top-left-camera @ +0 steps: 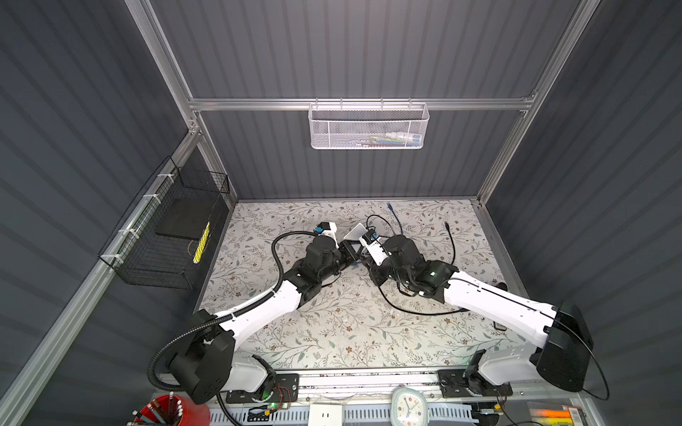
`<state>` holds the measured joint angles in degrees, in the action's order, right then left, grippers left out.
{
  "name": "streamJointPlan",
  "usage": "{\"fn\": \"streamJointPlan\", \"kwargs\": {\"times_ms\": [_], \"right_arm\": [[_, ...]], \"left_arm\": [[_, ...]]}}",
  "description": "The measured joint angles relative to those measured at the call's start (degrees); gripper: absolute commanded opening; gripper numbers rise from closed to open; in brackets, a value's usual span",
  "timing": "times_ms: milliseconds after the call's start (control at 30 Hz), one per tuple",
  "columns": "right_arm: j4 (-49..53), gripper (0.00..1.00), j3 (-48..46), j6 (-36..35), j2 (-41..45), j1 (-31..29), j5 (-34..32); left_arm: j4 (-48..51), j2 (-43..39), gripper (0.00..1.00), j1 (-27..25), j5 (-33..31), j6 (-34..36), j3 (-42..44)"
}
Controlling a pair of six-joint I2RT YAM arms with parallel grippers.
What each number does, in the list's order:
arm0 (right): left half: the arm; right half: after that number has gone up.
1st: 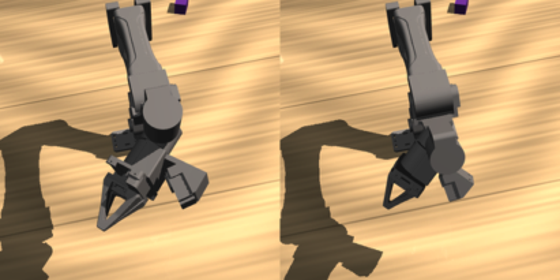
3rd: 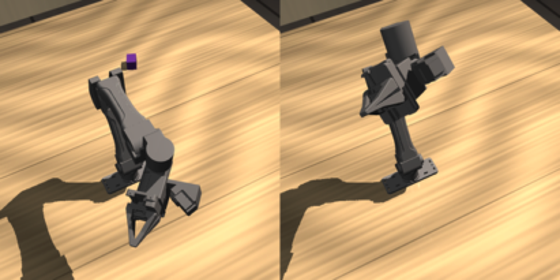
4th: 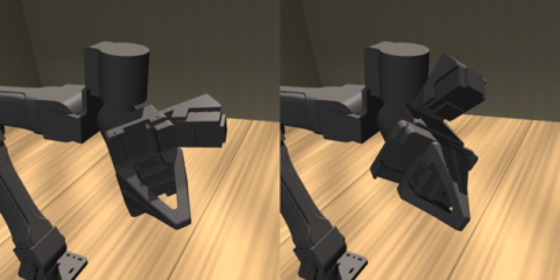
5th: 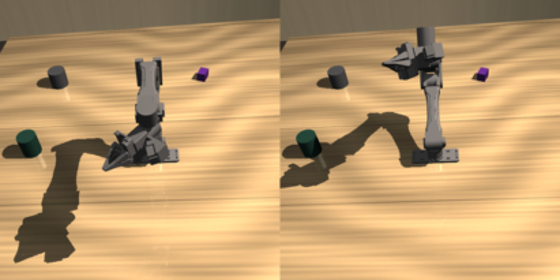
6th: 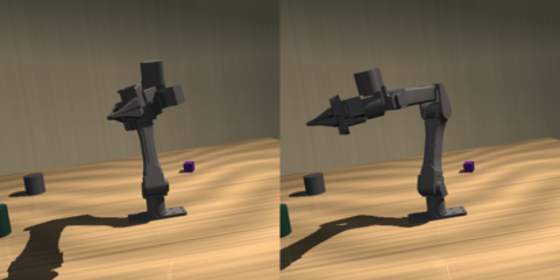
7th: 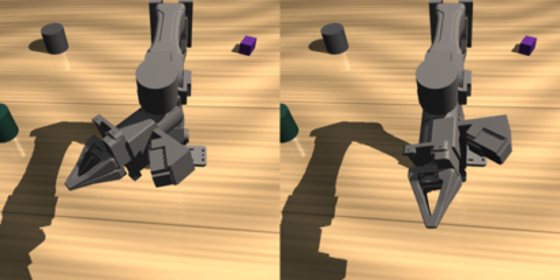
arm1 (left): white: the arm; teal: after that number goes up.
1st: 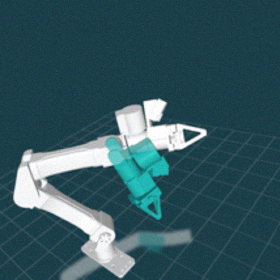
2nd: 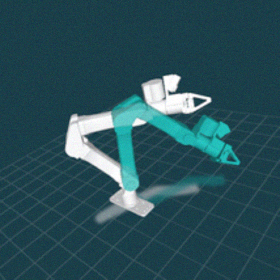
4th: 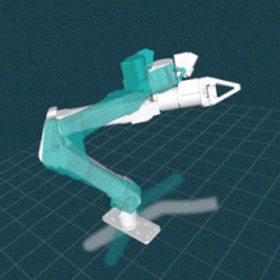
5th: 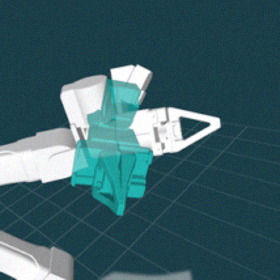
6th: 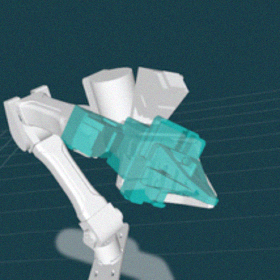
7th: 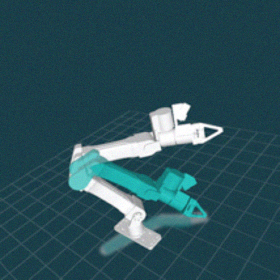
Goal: Insert the plug into the switch port
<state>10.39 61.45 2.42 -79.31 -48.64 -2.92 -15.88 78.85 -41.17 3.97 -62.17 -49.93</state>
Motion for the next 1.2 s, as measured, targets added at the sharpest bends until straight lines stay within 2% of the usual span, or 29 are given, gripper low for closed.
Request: {"fn": "streamJointPlan", "kwargs": {"times_ms": [200, 433, 667, 1200], "right_arm": [[2.4, 0.00, 2.6, -3.1, -0.3, 0.2, 3.0], [8.2, 0.00, 9.1, -4.4, -2.4, 0.2, 3.6], [10.5, 0.00, 9.5, -4.4, -4.8, 0.3, 3.0], [14.9, 0.00, 14.7, -5.0, -8.7, 0.2, 4.2]], "left_arm": [[10.9, -1.6, 0.00, 0.0, -0.5, 2.8, -4.8], [15.2, -2.2, 0.00, -0.1, -2.0, 5.7, -8.2], [16.1, -0.2, 0.00, -0.7, -3.2, 6.5, -7.6], [10.4, -2.6, 0.00, -0.8, -5.8, 6.0, -2.4]]}}
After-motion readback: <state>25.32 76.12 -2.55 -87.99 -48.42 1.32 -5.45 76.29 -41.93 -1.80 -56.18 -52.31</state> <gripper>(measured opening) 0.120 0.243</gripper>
